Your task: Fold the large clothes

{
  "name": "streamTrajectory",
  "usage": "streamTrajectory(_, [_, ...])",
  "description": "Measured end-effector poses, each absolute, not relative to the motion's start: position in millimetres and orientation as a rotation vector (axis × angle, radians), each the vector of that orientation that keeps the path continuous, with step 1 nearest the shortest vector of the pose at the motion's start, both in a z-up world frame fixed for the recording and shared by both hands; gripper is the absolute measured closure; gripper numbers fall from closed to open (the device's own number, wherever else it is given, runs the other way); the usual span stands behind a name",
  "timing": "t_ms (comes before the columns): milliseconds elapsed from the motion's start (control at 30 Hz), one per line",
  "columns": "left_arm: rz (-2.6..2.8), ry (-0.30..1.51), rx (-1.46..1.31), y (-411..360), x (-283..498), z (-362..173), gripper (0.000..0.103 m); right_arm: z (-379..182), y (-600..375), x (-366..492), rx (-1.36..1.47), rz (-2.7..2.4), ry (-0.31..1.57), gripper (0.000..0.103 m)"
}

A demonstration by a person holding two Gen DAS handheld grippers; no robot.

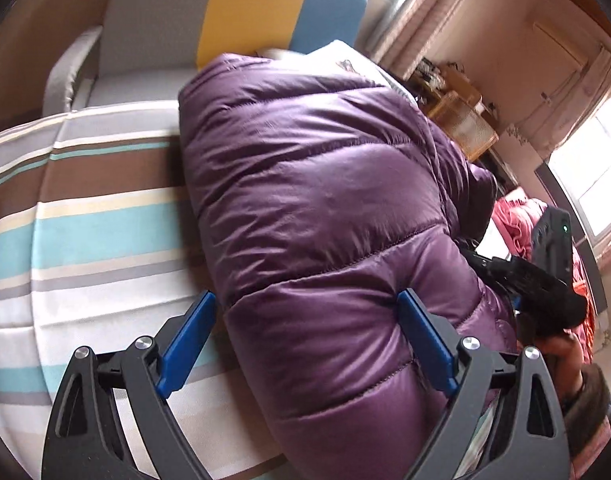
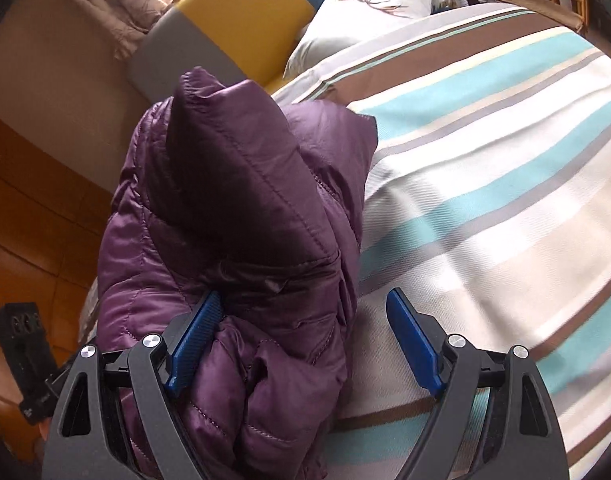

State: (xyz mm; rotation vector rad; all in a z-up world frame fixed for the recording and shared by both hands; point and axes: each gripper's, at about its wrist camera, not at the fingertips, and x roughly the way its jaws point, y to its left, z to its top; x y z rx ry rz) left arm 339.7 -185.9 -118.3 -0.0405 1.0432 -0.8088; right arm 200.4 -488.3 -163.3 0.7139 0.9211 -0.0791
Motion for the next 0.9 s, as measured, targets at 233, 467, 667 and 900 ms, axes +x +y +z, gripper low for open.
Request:
streamTrajectory(233, [-0.842,1.102,-0.027,-197.0,351.2,-127.7,0.02,-174.1,-488.0,219.8,0.713,-0.003,0.938,0.02])
streamTrajectory(467, [-0.879,1.09,-0.016,-199.6,344.6,-130.4,0.039,-183.0,-484.4,219.9,0.823,0.102,0.883,0.053])
streamTrajectory(667, [-0.899,1.001,0.042,-200.3,328.4,-110.8,0.058,-172.0,-481.6,204.0,0.815,0.124,0.823,0.069])
streamTrajectory(900, [-0.908,0.924,0.072,-192.1,301.1,-87.7,0.062,-157.0,-473.3,173.1,0.8,0.144,0.762,0.071])
